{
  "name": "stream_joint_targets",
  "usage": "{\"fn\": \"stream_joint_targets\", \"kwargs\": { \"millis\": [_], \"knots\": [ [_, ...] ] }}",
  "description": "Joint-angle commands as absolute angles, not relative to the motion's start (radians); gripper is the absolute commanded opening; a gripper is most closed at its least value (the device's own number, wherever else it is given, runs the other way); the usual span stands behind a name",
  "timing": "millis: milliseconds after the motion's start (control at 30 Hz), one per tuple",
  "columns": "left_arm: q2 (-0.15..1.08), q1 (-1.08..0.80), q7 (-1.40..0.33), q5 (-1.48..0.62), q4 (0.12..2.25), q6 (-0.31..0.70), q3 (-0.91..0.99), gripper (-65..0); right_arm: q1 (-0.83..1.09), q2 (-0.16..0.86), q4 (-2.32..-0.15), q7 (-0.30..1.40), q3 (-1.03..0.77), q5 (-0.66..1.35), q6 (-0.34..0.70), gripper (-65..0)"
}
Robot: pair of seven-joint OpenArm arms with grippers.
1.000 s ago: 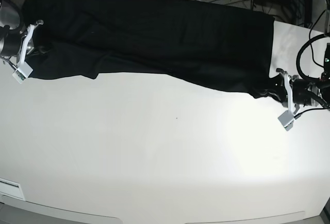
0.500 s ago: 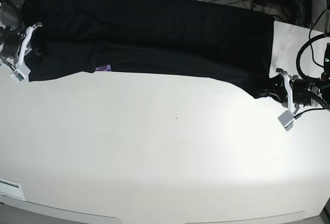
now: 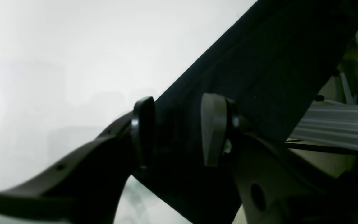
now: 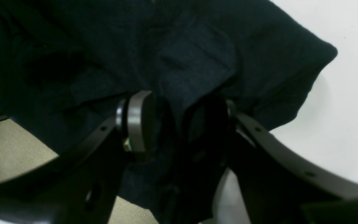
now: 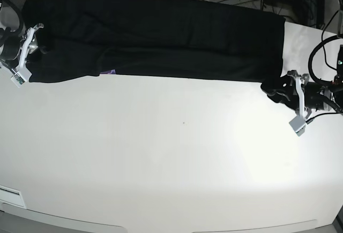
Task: Fold the T-shirt properly
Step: 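Lower the edge onto the folded shirt and open both grippers, then grasp the hem end of the strip with left gripper, lift toward right gripper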
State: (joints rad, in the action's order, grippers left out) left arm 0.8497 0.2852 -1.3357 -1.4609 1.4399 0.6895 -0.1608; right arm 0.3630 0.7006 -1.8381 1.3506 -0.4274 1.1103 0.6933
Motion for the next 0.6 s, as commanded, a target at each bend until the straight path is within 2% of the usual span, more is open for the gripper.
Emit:
{"fn": "stream_joint_targets", "kwargs": {
  "millis": [0,200,233,267,300,333,367,400,433,567],
  "knots": [
    [0.885,0.305,-1.333,-1.484,1.452,0.698,-0.150,-37.9,0.355,0.724,-1.849,1.335,-0.439,1.125,0.698,-33.6],
    [0.939,0.312,-1.332,-1.484,1.452,0.698,-0.149,-38.4,0.355,0.723,-1.849,1.299,-0.439,1.129,0.698,-33.7],
    [0.941,0.318,-1.332,-1.469,1.452,0.698,-0.149,-40.4,0.355,0.723,-1.849,1.270,-0.439,1.132,0.698,-33.7],
    [0.942,0.320,-1.329,-1.447,1.452,0.698,-0.149,-45.8,0.355,0.723,-1.849,1.235,-0.439,1.150,0.693,-33.7],
    [0.945,0.324,-1.312,-1.428,1.452,0.698,-0.149,-55.4,0.355,0.723,-1.849,1.199,-0.439,1.174,0.687,-34.1],
    [0.950,0.325,-1.288,-1.409,1.453,0.698,-0.149,-65.0,0.355,0.723,-1.849,1.162,-0.440,1.190,0.687,-38.1],
    [0.954,0.324,-1.254,-1.393,1.452,0.691,-0.148,-65.0,0.355,0.723,-1.850,1.125,-0.440,1.204,0.688,-47.2],
    [0.955,0.321,-1.222,-1.373,1.452,0.686,-0.141,-65.0,0.354,0.722,-1.850,1.101,-0.440,1.204,0.688,-59.4],
    [0.953,0.319,-1.196,-1.357,1.452,0.686,-0.130,-65.0,0.350,0.715,-1.851,1.094,-0.440,1.200,0.688,-65.0],
    [0.928,0.319,-1.137,-1.316,1.452,0.673,-0.045,-65.0,0.350,0.663,-1.851,1.092,-0.448,1.207,0.698,-65.0]
  ]
}}
